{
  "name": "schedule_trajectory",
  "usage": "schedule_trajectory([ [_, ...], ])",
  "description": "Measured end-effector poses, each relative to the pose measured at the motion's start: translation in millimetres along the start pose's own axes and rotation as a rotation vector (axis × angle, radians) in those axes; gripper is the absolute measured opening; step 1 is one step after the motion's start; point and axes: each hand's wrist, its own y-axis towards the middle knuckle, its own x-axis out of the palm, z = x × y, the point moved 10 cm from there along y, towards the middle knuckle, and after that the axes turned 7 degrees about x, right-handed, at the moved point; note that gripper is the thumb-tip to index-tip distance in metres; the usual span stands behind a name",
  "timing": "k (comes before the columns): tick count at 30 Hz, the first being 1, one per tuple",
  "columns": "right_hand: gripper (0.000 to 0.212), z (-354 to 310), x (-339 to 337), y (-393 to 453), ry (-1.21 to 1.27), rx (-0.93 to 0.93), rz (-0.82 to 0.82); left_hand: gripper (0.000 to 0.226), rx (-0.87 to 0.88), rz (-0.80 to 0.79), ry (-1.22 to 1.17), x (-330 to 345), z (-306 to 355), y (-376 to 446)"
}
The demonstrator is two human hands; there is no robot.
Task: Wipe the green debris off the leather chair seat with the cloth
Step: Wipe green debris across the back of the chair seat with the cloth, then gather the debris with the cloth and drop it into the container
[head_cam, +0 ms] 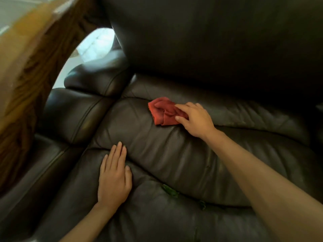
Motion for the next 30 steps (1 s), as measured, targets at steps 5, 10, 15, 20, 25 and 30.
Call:
schedule_trajectory([
  [5, 0.043, -1, 0, -21, -0.084, -0.038, 0.069, 0.055, 0.078, 0.039, 0.026, -10, 6, 2],
  [10, 0.041, -24, -11, -65, -0.184, -0.098, 0.262, 0.060, 0.202, 0.078, -0.095, -18, 18, 19],
  [15, 0.037, -55, -23, -121, -0.132, -0.282, 0.249, 0.088, 0.524, 0.111, -0.172, -32, 101, 47],
  [20, 0.038, -47, -71, -125, -0.071, -0.243, 0.309, 0.071, 0.565, 0.071, -0.271, -51, 142, 74],
  [25, 0.043, -21, -110, -81, 0.052, -0.175, 0.282, 0.060, 0.624, 0.107, -0.237, -76, 169, 128],
  [30, 0.043, 5, -99, -45, 0.052, -0.132, 0.249, 0.056, 0.639, -0.010, -0.225, -54, 175, 165],
])
